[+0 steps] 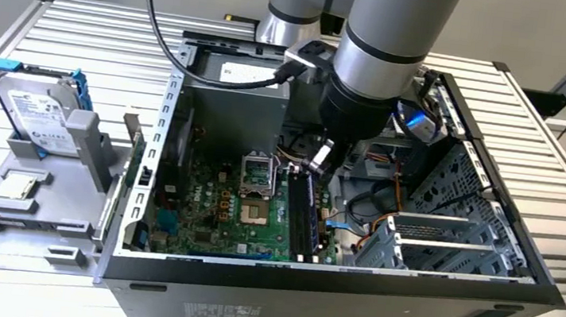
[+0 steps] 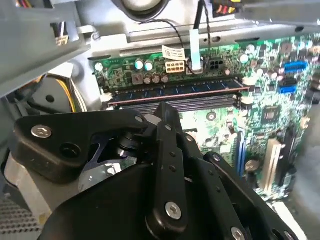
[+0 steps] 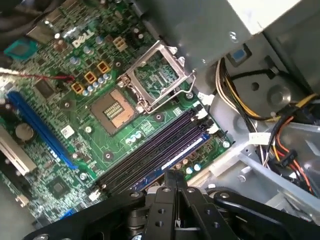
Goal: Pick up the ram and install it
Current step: 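Press down the ram until it locks into place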
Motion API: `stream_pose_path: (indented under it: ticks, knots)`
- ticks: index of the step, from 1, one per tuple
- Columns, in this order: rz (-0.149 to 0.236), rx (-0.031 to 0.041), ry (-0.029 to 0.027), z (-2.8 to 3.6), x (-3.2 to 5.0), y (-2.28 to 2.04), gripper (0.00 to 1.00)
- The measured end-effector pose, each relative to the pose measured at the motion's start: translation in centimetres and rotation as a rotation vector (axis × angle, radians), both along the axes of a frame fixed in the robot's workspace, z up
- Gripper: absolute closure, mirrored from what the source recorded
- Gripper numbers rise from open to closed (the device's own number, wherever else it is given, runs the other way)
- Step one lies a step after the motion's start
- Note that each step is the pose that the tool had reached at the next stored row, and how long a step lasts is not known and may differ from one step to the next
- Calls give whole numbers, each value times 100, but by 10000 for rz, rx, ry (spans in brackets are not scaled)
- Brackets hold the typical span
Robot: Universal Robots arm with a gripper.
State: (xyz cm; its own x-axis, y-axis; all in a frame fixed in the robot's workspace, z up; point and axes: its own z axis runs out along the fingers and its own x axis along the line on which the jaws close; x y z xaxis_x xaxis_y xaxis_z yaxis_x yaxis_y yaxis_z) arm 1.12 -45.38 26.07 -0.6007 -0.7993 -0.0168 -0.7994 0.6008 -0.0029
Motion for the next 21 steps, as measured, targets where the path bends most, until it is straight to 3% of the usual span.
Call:
stream_pose_path:
  ticks: [9,16,21]
  knots:
    - [1639,-2,-40,-7,0,-1,100]
    - [2904,-3,-146,-31,0,0,100]
    - [3706,0,-154,-50,-1,0,100]
